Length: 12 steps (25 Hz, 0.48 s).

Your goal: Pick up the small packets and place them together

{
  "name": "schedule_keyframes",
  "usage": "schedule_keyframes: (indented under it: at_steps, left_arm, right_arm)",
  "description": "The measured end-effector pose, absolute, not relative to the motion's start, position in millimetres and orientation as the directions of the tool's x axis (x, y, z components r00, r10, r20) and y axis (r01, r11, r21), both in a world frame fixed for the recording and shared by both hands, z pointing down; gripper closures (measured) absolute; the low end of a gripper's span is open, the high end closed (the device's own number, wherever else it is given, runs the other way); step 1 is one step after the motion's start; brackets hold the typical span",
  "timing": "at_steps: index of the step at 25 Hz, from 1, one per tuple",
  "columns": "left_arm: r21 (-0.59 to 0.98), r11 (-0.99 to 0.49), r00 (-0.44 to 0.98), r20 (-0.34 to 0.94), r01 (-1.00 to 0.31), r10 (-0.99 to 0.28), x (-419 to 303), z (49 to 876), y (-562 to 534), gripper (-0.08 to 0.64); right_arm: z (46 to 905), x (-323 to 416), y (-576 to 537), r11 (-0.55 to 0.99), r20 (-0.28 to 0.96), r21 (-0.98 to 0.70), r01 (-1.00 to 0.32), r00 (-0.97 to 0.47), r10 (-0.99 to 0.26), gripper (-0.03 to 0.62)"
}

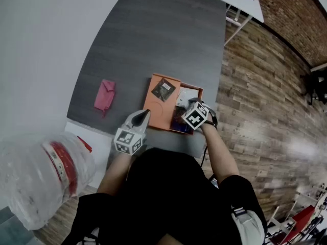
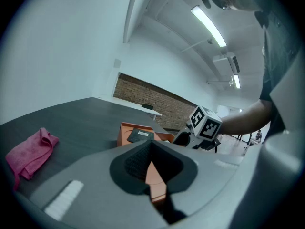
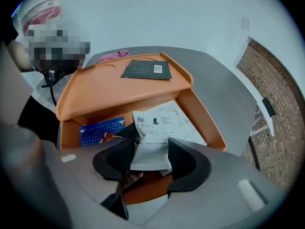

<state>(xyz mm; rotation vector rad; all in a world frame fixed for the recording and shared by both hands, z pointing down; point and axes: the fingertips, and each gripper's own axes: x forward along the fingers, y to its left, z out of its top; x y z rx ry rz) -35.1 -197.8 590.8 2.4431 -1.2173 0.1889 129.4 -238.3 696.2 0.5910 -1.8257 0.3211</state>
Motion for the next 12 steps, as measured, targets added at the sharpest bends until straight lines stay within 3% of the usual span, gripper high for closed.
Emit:
schedule_keyframes:
  at_steps: [5,12]
  left_arm:
    - [0.297,-0.538,0.611,0.290,-0.789,-0.737,-35,591,-199,0.560]
    - [0.294,-0.544,0.616,0.290,-0.786,-0.733,-37,592,-200,0.560]
  right_arm:
    - [689,125,-238,0.844,0.933,0.101,-0.527,-0.244,-0.264,0.368]
    - [678,130,-238,0.876,0.927,0.258,-0.407,-0.150,-0.343,0.371]
